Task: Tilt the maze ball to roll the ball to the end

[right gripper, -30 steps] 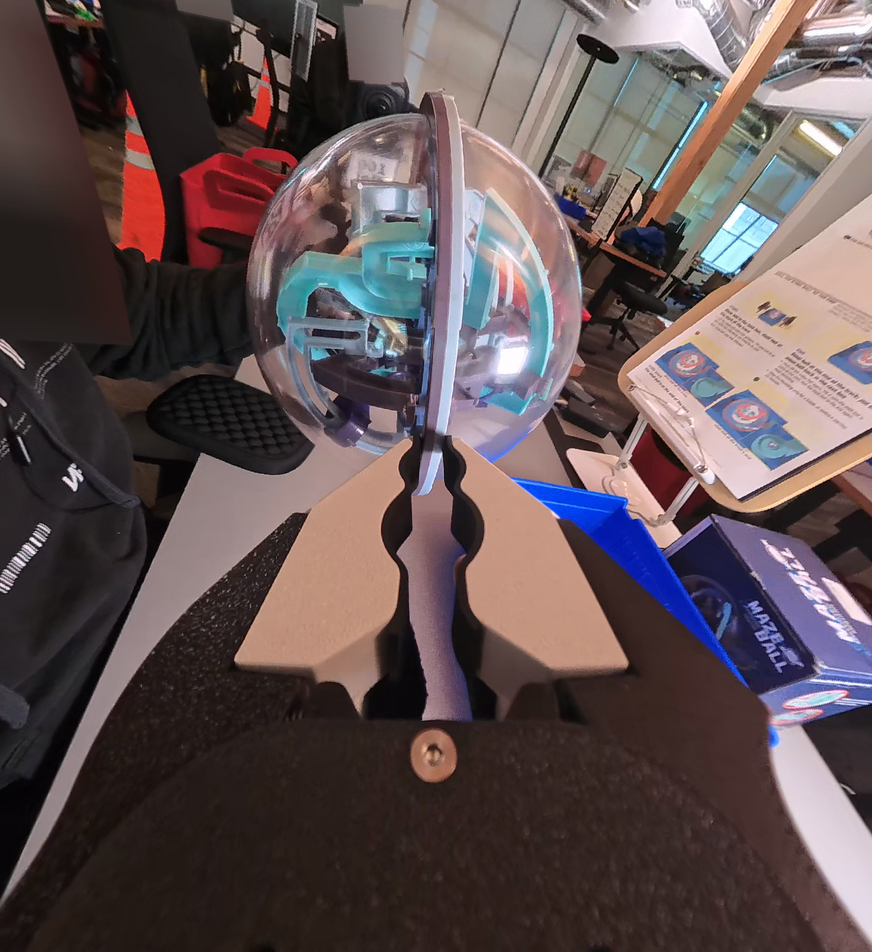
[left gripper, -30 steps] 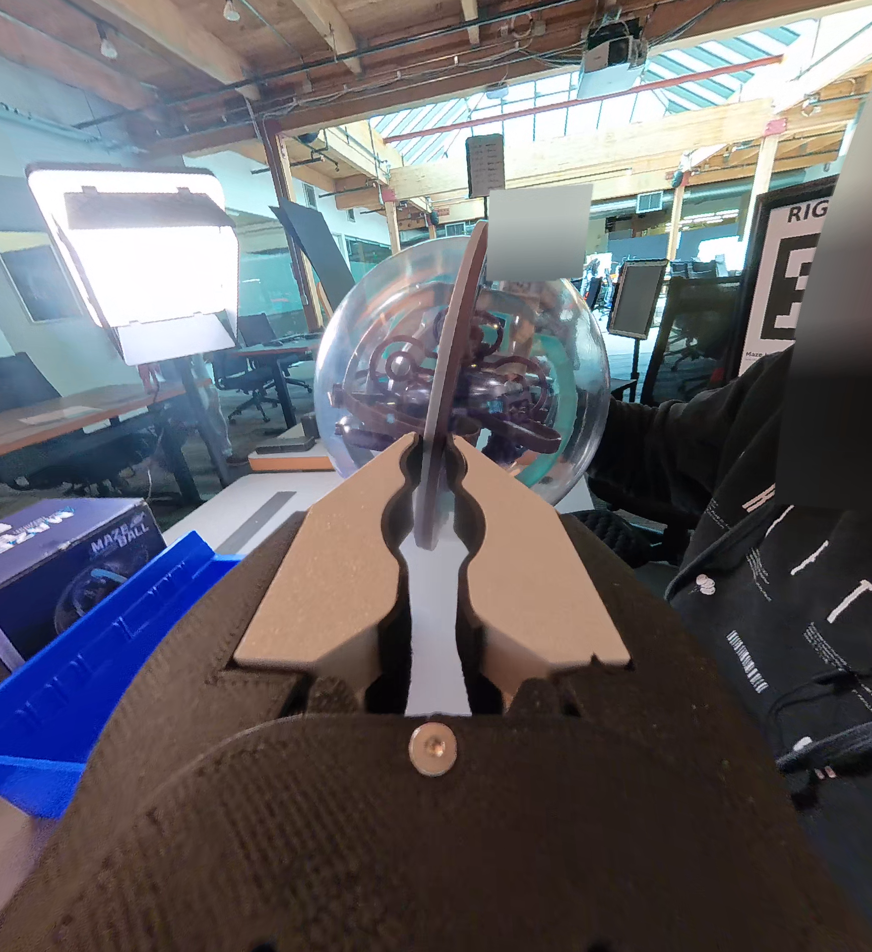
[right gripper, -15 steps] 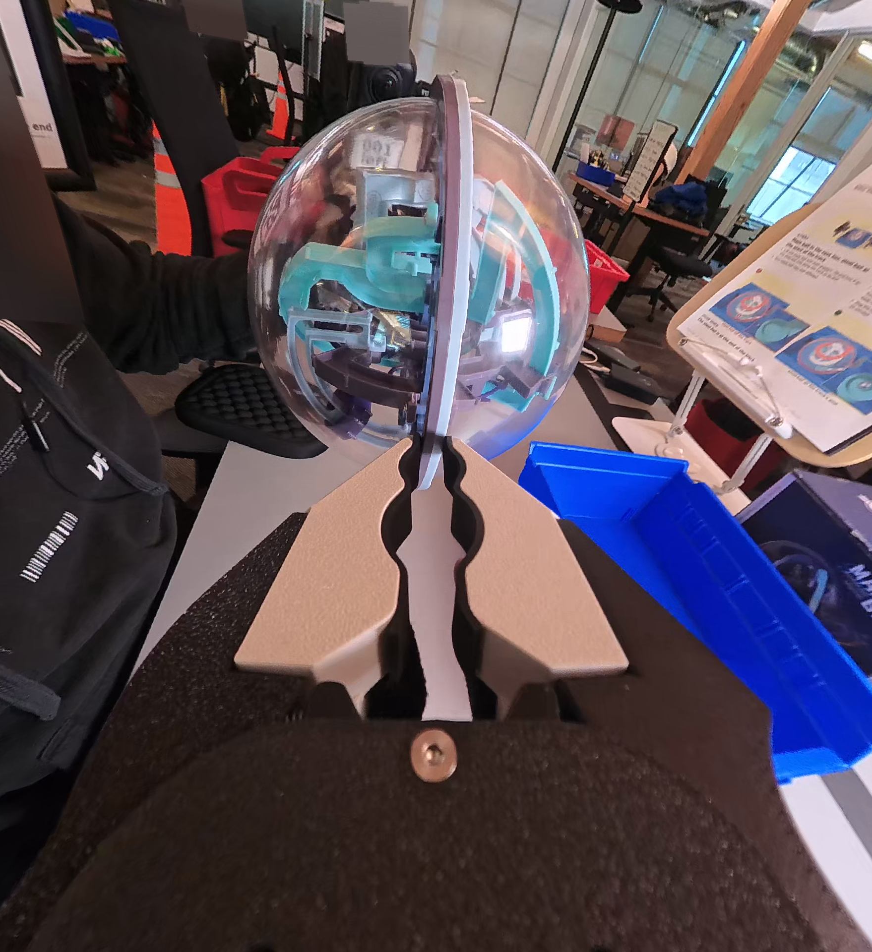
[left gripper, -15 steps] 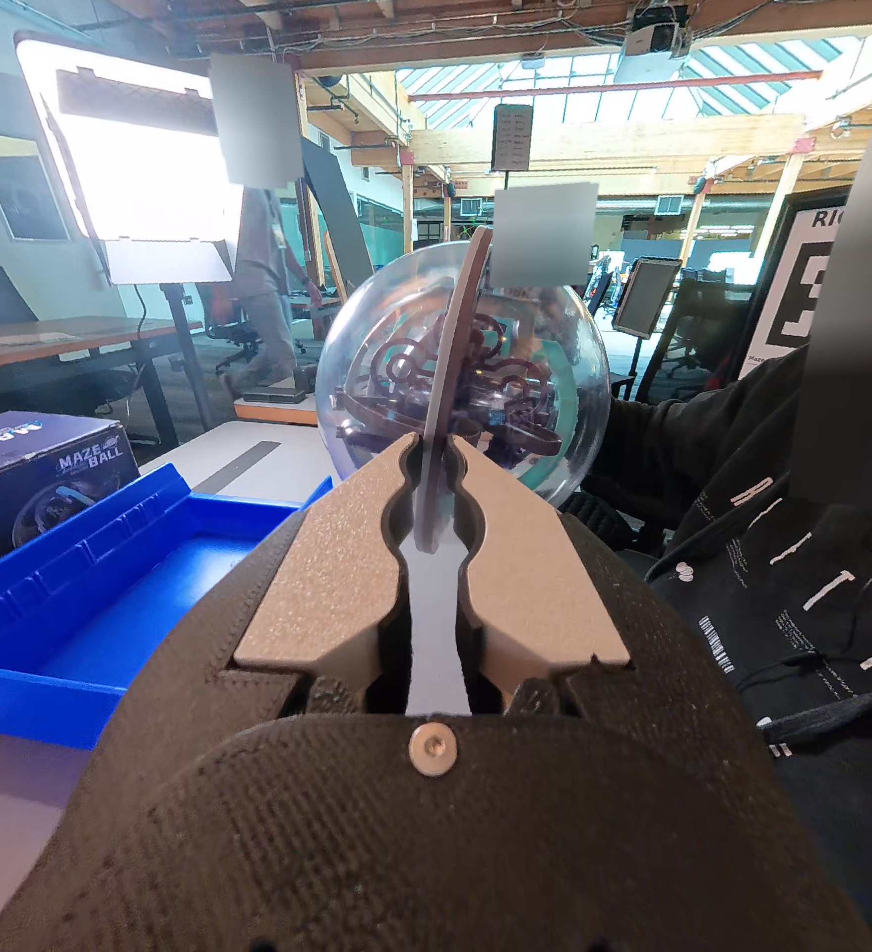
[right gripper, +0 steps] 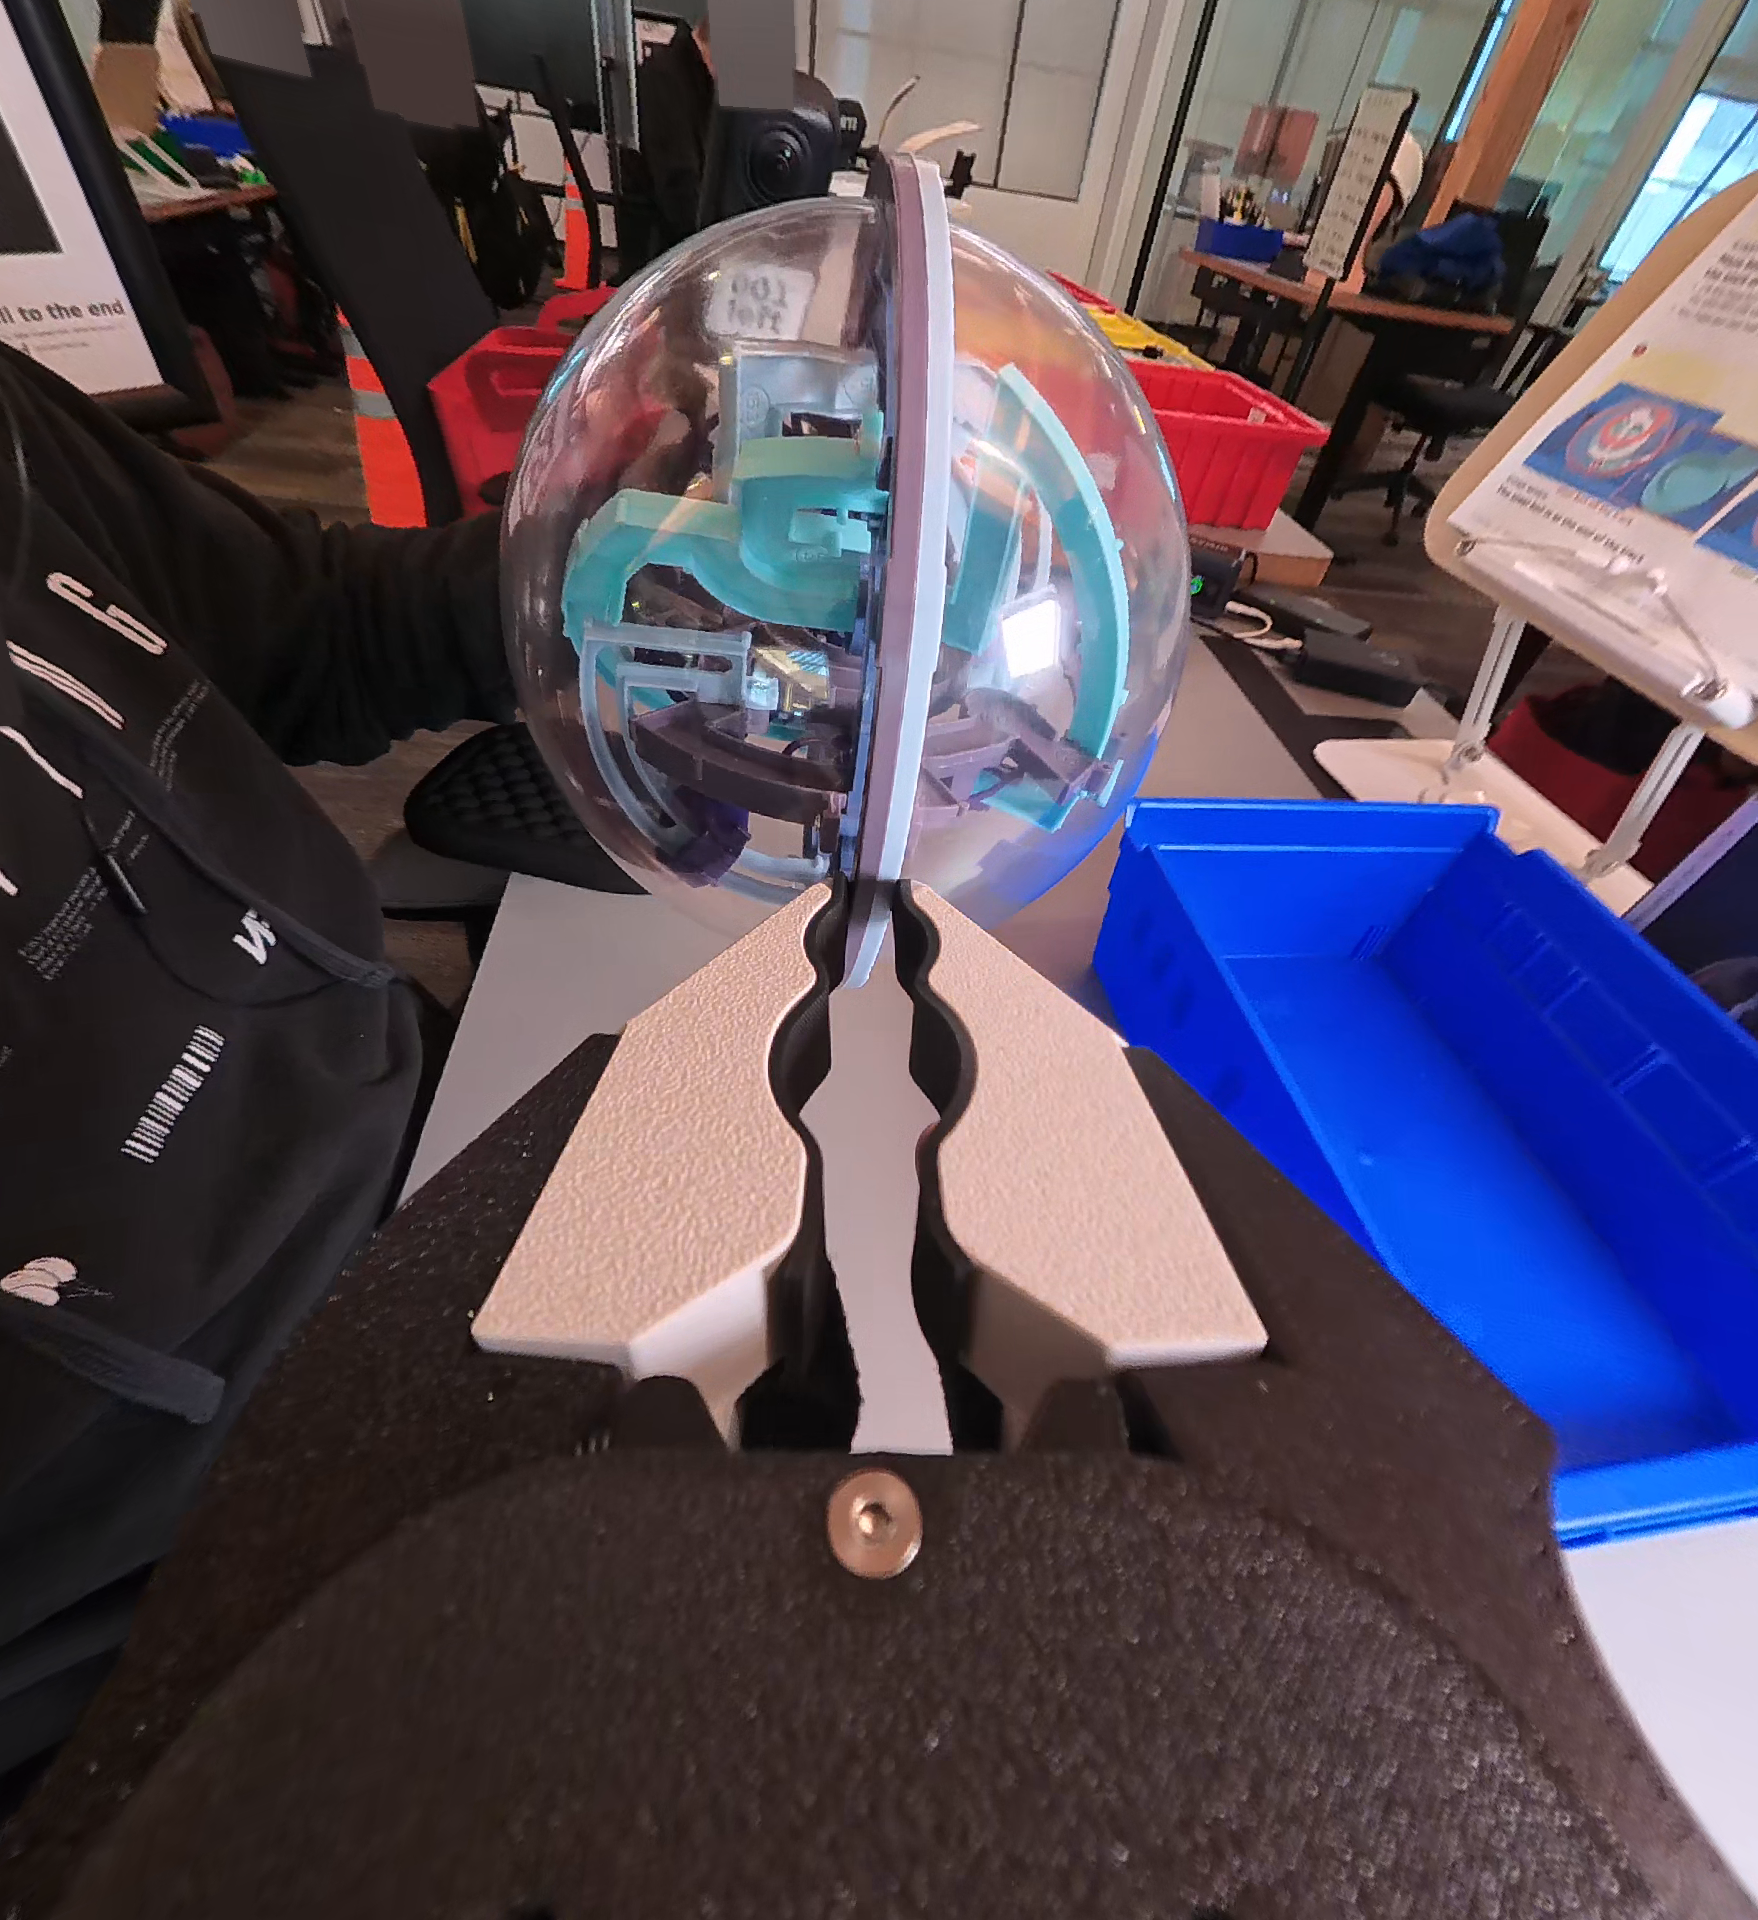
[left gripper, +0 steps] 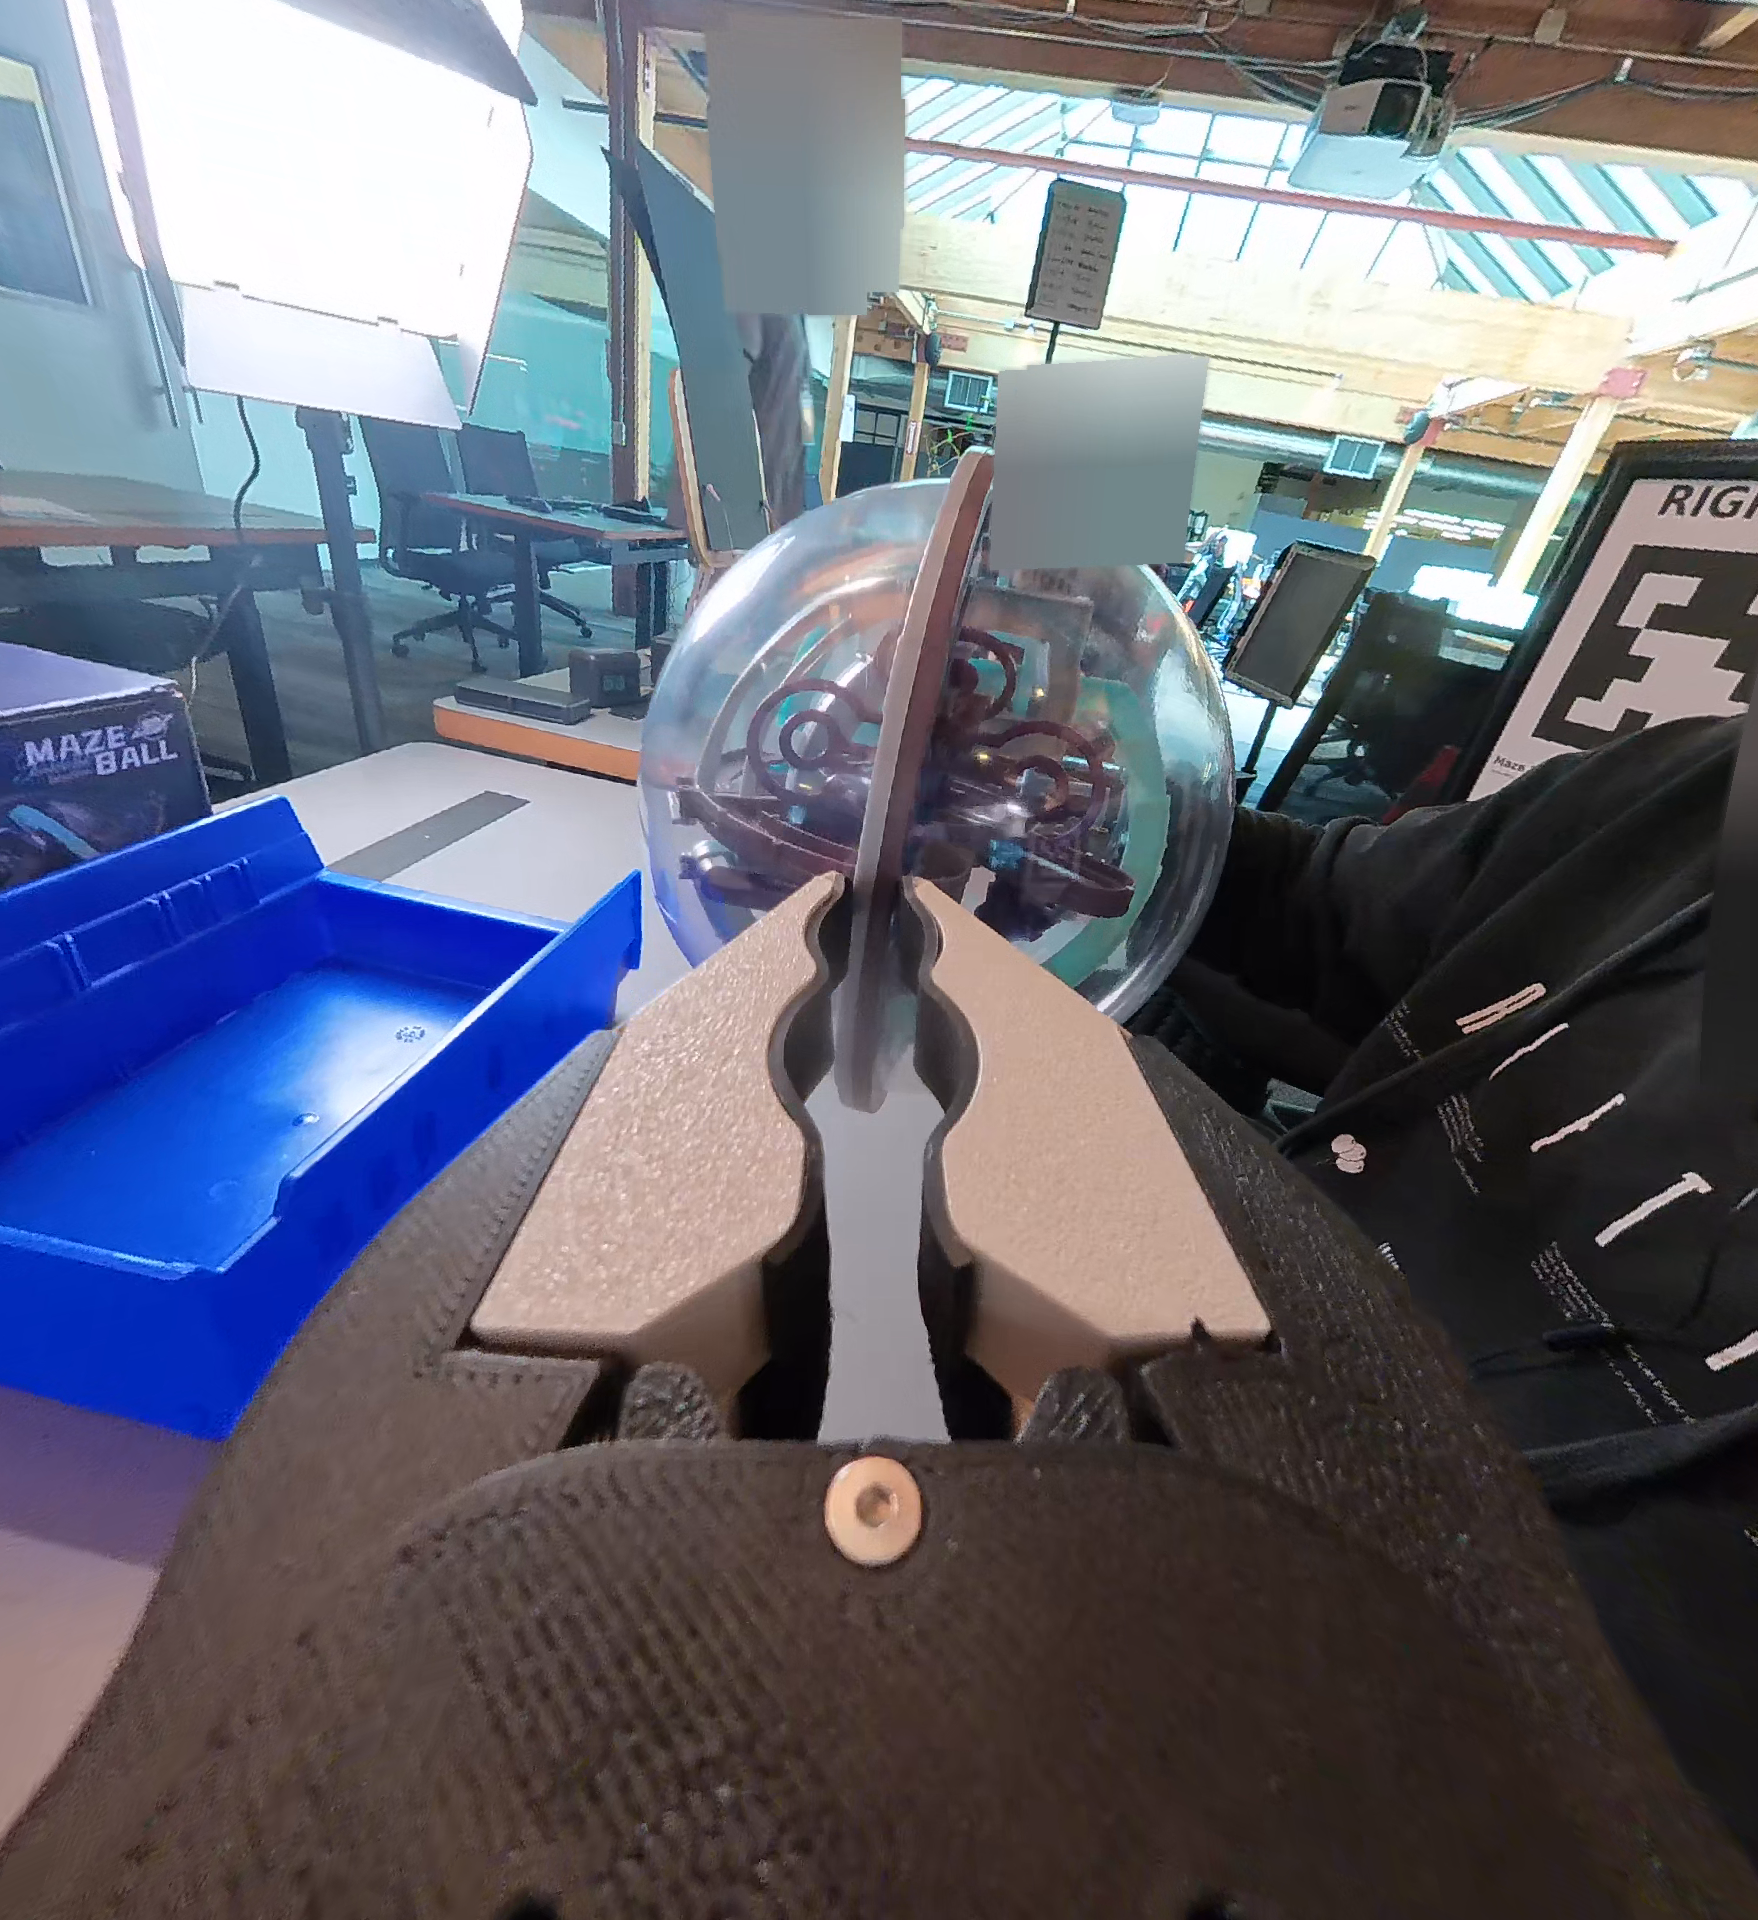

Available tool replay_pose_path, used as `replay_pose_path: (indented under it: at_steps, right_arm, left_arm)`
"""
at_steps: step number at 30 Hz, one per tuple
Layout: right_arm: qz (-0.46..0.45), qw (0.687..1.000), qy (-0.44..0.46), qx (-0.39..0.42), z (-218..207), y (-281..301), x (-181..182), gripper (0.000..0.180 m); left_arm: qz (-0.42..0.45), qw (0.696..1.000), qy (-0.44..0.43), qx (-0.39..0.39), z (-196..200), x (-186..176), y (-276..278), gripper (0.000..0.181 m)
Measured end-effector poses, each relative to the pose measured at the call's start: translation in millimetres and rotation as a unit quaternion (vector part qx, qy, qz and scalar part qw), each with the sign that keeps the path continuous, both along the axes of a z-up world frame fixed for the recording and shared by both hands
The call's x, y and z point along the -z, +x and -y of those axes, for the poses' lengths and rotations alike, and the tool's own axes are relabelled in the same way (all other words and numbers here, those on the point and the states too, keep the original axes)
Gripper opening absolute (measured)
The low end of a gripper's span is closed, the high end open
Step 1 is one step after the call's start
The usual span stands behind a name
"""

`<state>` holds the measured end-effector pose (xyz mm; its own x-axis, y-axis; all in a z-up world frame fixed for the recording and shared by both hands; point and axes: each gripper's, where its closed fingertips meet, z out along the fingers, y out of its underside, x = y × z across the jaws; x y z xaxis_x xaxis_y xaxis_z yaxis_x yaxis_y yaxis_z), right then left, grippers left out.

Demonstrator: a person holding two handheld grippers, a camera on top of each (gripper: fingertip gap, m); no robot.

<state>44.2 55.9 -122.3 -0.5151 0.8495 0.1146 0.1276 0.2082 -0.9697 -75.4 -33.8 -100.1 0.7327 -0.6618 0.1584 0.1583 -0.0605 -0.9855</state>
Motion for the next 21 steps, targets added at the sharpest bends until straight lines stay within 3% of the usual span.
replay_pose_path:
  at_steps: [21]
  right_arm:
    - [0.092,0.991,-0.1,-0.008,-10,-6,54,0.006]
  left_arm:
    - [0.068,0.993,-0.094,-0.002,-13,51,-8,0.007]
